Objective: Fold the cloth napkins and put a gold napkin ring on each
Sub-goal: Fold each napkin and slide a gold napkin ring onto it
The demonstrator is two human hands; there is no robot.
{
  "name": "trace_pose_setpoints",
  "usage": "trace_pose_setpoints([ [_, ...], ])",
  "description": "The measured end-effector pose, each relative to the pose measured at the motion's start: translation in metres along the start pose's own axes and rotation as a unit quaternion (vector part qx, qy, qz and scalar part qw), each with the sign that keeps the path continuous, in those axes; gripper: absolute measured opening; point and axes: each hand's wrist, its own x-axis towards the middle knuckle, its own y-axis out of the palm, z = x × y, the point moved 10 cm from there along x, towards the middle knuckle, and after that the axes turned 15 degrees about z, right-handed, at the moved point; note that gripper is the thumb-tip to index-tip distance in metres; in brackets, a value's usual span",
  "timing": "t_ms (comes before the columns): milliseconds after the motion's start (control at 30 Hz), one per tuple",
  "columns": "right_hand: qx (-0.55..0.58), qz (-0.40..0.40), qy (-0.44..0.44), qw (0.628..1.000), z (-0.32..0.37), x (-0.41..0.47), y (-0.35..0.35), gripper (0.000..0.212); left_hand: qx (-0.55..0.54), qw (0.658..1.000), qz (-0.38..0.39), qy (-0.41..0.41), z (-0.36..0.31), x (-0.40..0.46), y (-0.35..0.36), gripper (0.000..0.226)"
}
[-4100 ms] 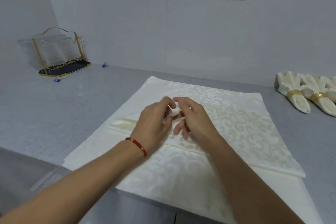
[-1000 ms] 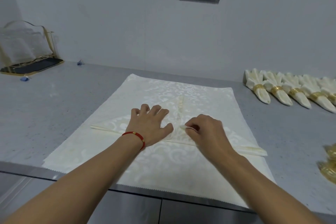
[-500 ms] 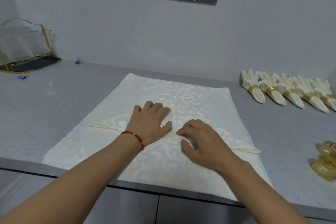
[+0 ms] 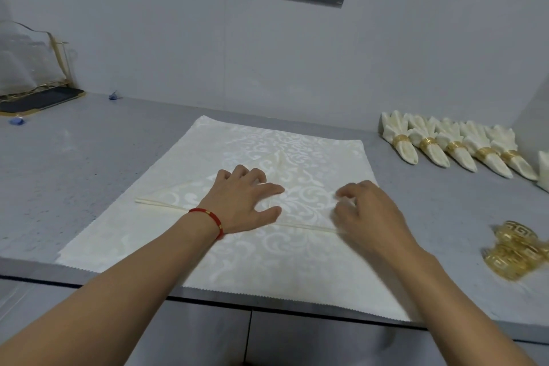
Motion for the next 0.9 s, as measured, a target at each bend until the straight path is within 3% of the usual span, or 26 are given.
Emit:
trace_pose_setpoints([
  [67,-0.080,0.053,0.112,0.989,-0.036,-0.005,-0.006,0.036,-0.001,1.000,-0.001,0.002,-0.001,0.000,0.000,0.057],
  [133,-0.065,0.085,0.147,0.983,-0.058,-0.010,-0.007,0.033,0.001,1.000,-0.002,0.002,-0.001,0.000,0.000,0.057],
  [267,0.187,0.121,0.105,0.969,-0.071,-0.013,-0.012,0.011,0.008,1.000,-0.001,0.004,-0.002,0.001,-0.001,0.057],
  [333,0.357,0.096,0.071,0.927,-0.068,-0.012,-0.024,0.009,0.009,1.000,0.003,0.004,-0.002,0.001,0.000,0.059],
  [400,0.509,0.078,0.013,0.857,-0.053,-0.004,-0.034,0.014,0.002,1.000,0.007,0.003,-0.001,0.000,0.002,0.061],
  [500,0.638,0.097,-0.064,0.761,-0.016,0.021,-0.042,0.031,-0.016,1.000,0.011,0.006,-0.001,-0.001,0.001,0.064],
  [567,0.603,0.102,-0.105,0.784,0.006,0.043,-0.047,0.022,-0.022,1.000,0.012,0.009,-0.002,-0.001,0.001,0.064],
  [700,0.418,0.042,-0.128,0.898,0.040,0.095,-0.046,0.018,-0.013,1.000,0.012,0.015,-0.003,-0.002,0.002,0.065],
  [800,0.250,-0.021,-0.058,0.966,0.046,0.135,-0.029,0.024,-0.025,0.999,0.018,0.013,-0.001,-0.002,0.002,0.069],
  [900,0.183,-0.032,0.017,0.982,0.039,0.158,0.002,0.025,-0.041,0.999,0.019,0.012,0.003,-0.001,0.002,0.072],
])
